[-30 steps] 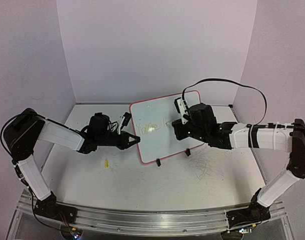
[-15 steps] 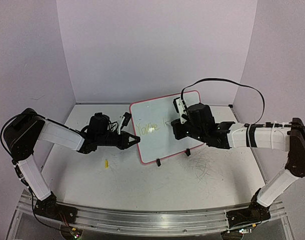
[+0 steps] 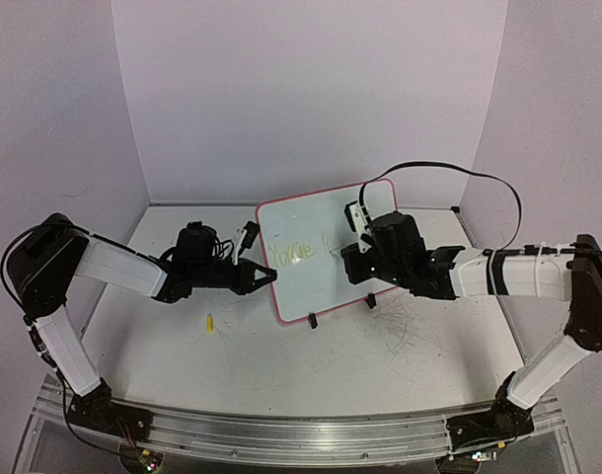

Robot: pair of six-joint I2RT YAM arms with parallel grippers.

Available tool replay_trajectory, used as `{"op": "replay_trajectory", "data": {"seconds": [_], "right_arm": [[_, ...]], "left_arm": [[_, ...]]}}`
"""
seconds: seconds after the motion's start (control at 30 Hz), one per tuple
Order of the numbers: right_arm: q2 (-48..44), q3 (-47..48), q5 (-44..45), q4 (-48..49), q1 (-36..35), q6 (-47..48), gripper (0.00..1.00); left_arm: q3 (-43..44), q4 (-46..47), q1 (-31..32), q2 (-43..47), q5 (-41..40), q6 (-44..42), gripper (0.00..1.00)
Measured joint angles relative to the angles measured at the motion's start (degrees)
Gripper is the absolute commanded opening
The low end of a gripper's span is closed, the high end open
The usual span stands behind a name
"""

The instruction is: Write a sentence on the whiteboard

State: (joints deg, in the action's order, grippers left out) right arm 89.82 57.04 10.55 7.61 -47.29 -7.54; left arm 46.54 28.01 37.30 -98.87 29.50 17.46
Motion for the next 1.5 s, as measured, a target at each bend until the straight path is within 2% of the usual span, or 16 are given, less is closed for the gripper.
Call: {"op": "replay_trajectory", "data": {"seconds": [0.77, 1.5], "right_arm": [[0.33, 2.39, 2.00, 0.85, 1.03, -0.25, 0.00], [-0.13, 1.98, -1.29, 0.87, 1.04, -0.90, 0.00]], "left_arm": [[0.02, -0.05, 0.00, 0.00, -0.01, 0.06, 0.00], [0.33, -0.52, 0.00, -0.02, 0.01, -0.08, 0.00]]}}
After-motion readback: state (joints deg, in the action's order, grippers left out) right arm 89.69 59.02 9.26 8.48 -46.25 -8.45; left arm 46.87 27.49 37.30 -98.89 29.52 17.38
